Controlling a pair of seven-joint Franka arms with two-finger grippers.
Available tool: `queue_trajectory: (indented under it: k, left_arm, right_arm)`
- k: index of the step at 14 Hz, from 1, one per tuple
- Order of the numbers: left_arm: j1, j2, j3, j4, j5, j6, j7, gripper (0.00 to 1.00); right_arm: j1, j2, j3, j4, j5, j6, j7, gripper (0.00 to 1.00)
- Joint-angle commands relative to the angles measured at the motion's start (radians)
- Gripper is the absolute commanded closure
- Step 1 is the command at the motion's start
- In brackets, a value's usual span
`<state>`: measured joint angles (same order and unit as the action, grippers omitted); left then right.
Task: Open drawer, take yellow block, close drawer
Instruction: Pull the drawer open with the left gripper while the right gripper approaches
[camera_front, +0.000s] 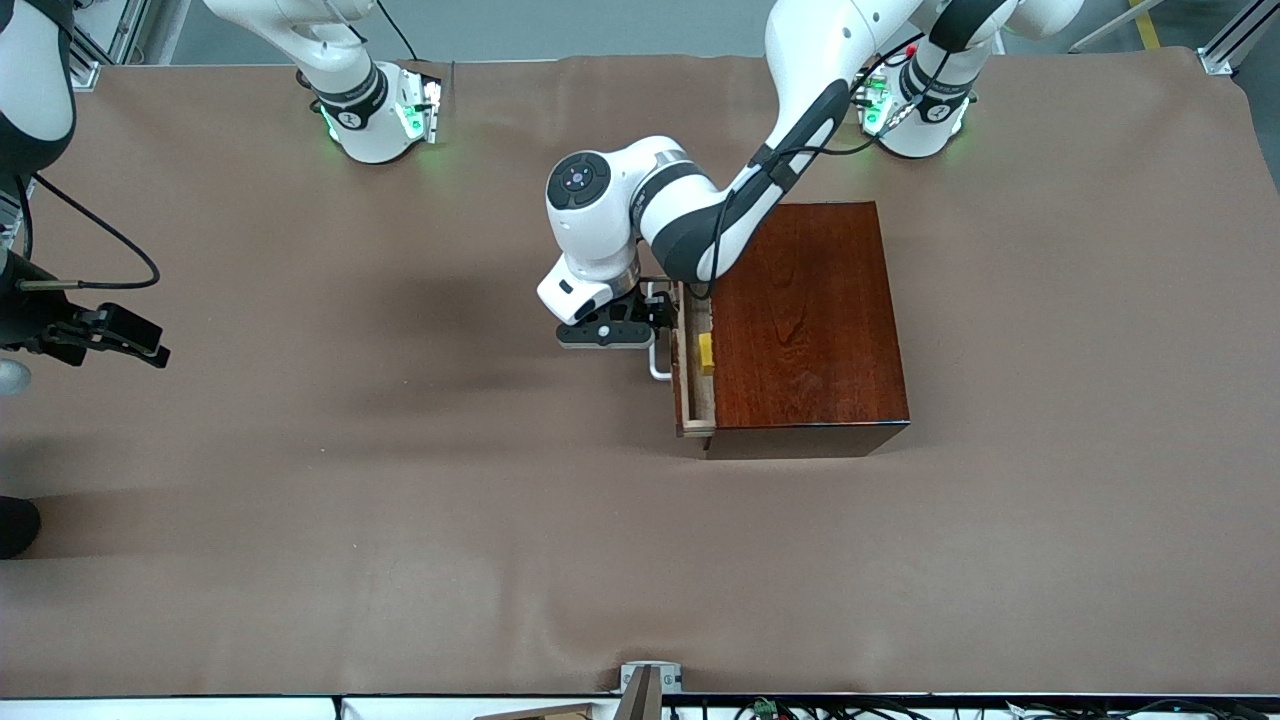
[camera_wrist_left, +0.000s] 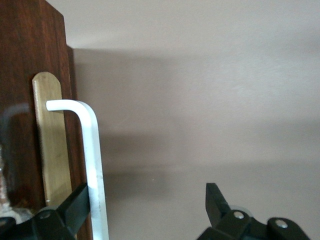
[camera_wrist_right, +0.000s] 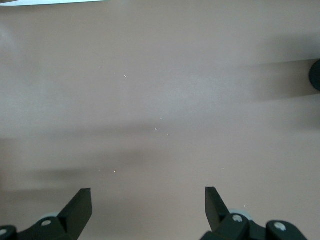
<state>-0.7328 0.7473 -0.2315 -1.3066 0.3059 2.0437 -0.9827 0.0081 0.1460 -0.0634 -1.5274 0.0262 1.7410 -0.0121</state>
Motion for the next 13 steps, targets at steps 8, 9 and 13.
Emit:
queue_trajectory:
  k: [8, 9, 13]
  left_arm:
    - [-0.039, 0.041, -0.006, 0.024, -0.046, 0.165, -0.016, 0.00]
    - [-0.039, 0.040, -0.006, 0.024, -0.054, 0.174, -0.016, 0.00]
    - [-0.053, 0.040, -0.014, 0.024, -0.068, 0.231, -0.016, 0.00]
  right_arm:
    - [-0.008, -0.005, 0.001, 0.004, 0.015, -0.011, 0.007, 0.00]
    - [-0.008, -0.005, 0.001, 0.003, 0.015, -0.011, 0.007, 0.00]
    - [-0.010, -0.005, 0.001, 0.004, 0.015, -0.011, 0.004, 0.00]
